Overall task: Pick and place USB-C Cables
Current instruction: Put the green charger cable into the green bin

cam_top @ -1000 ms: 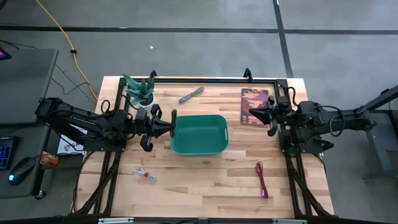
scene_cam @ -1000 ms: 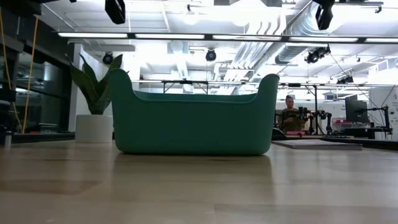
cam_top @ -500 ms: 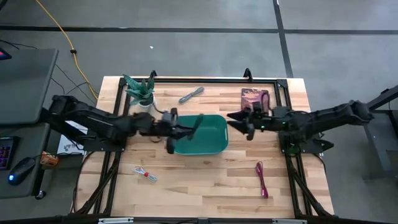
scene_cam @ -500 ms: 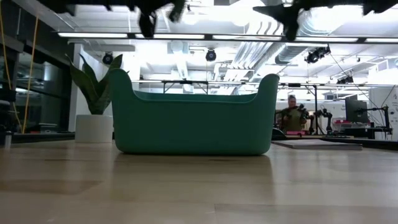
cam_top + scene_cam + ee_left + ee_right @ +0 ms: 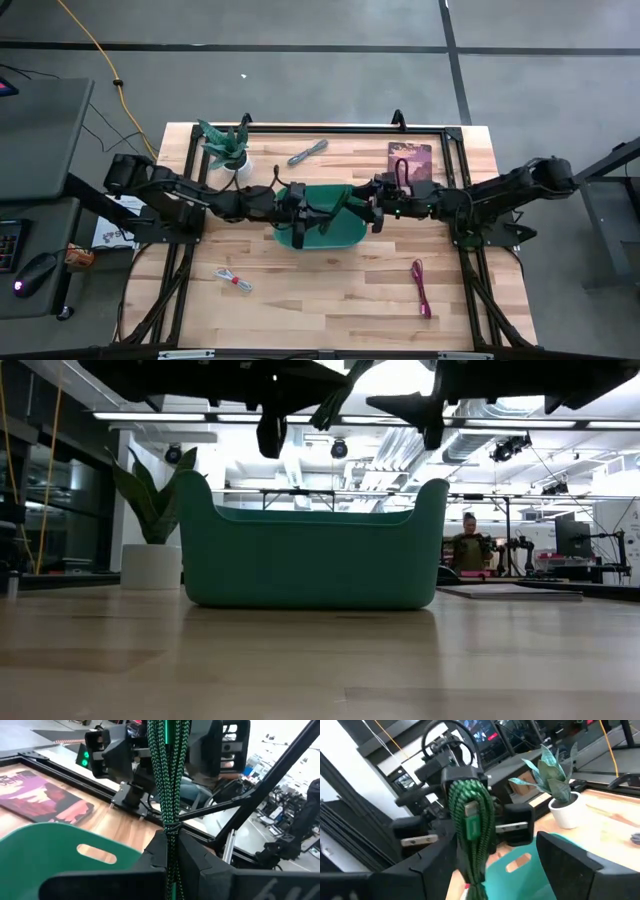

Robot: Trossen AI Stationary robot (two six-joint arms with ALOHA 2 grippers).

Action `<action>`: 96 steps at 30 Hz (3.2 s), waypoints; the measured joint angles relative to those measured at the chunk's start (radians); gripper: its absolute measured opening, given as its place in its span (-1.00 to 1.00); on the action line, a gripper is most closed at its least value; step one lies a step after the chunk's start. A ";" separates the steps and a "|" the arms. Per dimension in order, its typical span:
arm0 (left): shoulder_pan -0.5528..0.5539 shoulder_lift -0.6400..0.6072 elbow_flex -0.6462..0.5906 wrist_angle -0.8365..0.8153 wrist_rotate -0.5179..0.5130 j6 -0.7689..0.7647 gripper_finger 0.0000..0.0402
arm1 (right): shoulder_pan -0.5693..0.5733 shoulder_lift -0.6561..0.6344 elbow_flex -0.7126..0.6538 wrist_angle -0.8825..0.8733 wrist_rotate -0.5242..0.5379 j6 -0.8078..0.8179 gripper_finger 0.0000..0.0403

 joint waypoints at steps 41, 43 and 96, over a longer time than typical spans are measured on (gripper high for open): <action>0.007 -0.001 -0.001 0.009 -0.004 -0.046 -0.81 | -0.014 0.082 0.209 -0.253 -0.110 -0.087 -0.96; 0.013 -0.014 -0.001 0.002 0.013 -0.046 -0.69 | -0.013 0.082 0.207 -0.268 -0.115 -0.081 -0.95; 0.032 -1.059 -0.266 -0.575 -0.127 0.145 -0.01 | -0.028 0.301 0.877 -1.326 -0.114 -0.228 -0.98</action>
